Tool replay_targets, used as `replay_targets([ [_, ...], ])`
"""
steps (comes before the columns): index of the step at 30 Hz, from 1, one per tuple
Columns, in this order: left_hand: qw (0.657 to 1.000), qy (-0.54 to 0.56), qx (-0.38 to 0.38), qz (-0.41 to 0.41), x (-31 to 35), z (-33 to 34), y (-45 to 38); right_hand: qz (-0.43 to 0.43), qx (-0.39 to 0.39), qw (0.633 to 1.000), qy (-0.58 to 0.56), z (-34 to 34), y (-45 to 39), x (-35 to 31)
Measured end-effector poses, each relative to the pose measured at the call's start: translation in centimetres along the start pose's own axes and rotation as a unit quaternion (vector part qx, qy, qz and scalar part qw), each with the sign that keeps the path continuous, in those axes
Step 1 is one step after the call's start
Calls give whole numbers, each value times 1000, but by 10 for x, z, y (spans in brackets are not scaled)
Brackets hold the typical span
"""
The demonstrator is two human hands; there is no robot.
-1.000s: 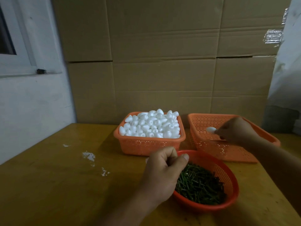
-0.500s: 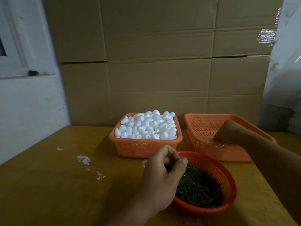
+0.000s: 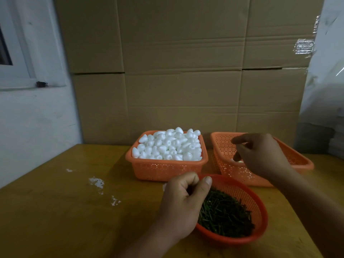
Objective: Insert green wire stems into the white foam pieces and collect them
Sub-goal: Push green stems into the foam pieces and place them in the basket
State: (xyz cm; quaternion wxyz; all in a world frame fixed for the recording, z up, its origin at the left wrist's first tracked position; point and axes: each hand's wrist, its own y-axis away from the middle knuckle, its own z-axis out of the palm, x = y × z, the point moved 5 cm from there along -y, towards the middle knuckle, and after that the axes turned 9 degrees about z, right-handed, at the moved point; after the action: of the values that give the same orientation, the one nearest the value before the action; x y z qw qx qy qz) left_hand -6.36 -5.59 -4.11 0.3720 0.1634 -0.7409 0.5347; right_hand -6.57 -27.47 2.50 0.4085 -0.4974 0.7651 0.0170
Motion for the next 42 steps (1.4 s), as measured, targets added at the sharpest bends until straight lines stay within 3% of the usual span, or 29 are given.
replay_targets([
  [6,999,-21,18,-18,-8,-9,-6,-64,-37,997,-28,-2,79,-9],
  [13,981,-176,61,-60,-27,-33,-42,-82,-77,993,23,21,93,-2],
  [21,915,-400,-51,-27,-45,-34,-116,-95,-75,992,38,24,98,-3],
  [31,851,-497,-161,-50,-62,-12,-139,-96,-79,991,51,26,99,-2],
  [35,833,-528,-157,-46,-66,-13,-138,-92,-84,991,52,26,100,-1],
  [37,848,-513,-134,-28,-64,-13,-135,-92,-87,990,55,26,100,-1],
  [42,924,-380,-29,13,-48,-20,-120,-92,-86,990,61,26,99,-2],
])
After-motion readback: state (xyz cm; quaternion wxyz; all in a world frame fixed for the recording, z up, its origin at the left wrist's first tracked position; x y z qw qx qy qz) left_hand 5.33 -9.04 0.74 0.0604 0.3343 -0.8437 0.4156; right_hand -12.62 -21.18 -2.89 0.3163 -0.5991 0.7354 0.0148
